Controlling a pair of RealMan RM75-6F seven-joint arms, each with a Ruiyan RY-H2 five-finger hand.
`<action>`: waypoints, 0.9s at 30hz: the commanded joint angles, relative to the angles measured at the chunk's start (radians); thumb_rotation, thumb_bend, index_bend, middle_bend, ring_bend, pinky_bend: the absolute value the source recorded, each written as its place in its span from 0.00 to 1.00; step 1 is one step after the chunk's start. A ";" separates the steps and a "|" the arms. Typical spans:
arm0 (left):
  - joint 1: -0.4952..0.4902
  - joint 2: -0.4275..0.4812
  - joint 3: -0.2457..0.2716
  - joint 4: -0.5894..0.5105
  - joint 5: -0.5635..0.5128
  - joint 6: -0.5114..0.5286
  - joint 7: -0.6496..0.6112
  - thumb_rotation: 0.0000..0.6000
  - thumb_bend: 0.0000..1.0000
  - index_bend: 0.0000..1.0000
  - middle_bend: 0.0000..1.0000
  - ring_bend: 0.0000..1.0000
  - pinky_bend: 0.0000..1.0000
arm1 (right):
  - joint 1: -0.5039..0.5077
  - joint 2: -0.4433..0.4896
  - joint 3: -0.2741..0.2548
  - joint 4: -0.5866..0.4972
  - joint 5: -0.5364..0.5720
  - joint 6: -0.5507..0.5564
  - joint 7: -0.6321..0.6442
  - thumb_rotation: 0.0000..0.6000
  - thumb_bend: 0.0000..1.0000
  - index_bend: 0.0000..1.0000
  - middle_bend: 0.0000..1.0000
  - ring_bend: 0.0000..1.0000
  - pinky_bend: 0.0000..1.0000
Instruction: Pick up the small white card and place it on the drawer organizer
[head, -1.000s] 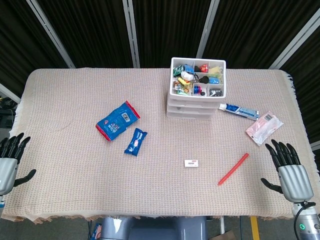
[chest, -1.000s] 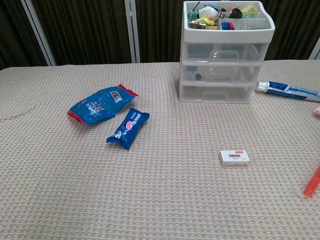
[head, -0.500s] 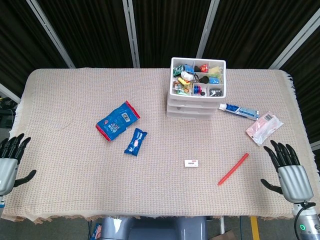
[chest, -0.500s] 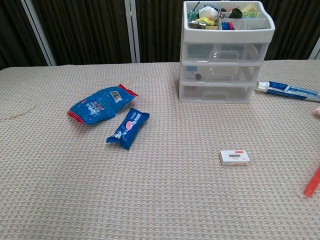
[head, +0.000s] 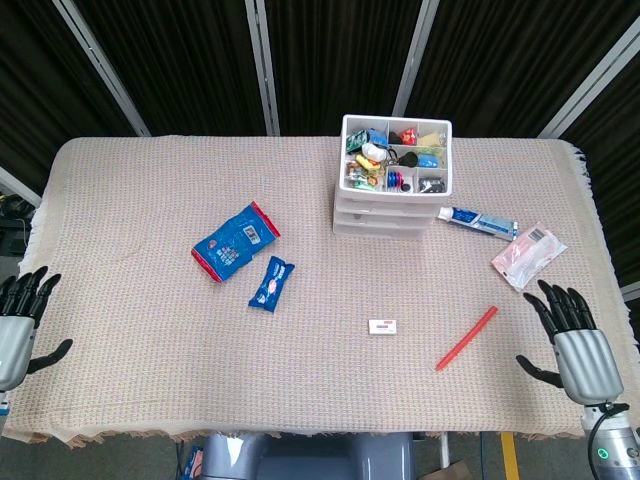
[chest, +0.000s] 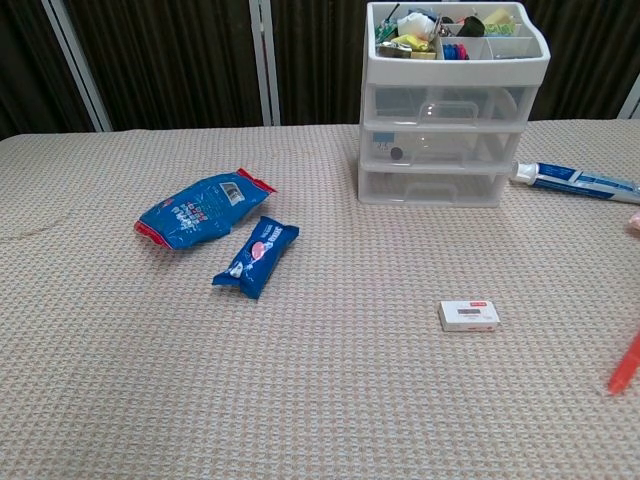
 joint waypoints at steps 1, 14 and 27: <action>0.000 -0.004 -0.001 0.004 0.007 0.007 -0.005 1.00 0.24 0.07 0.00 0.00 0.00 | 0.022 0.020 0.017 -0.105 0.047 -0.052 0.090 1.00 0.11 0.14 0.27 0.26 0.29; 0.002 -0.021 -0.007 0.037 0.035 0.039 -0.049 1.00 0.24 0.07 0.00 0.00 0.00 | 0.224 0.098 0.152 -0.533 0.490 -0.479 0.293 1.00 0.26 0.14 0.72 0.72 0.51; 0.000 -0.021 -0.008 0.039 0.032 0.036 -0.059 1.00 0.24 0.07 0.00 0.00 0.00 | 0.406 -0.077 0.337 -0.561 0.928 -0.543 0.356 1.00 0.35 0.15 0.75 0.75 0.51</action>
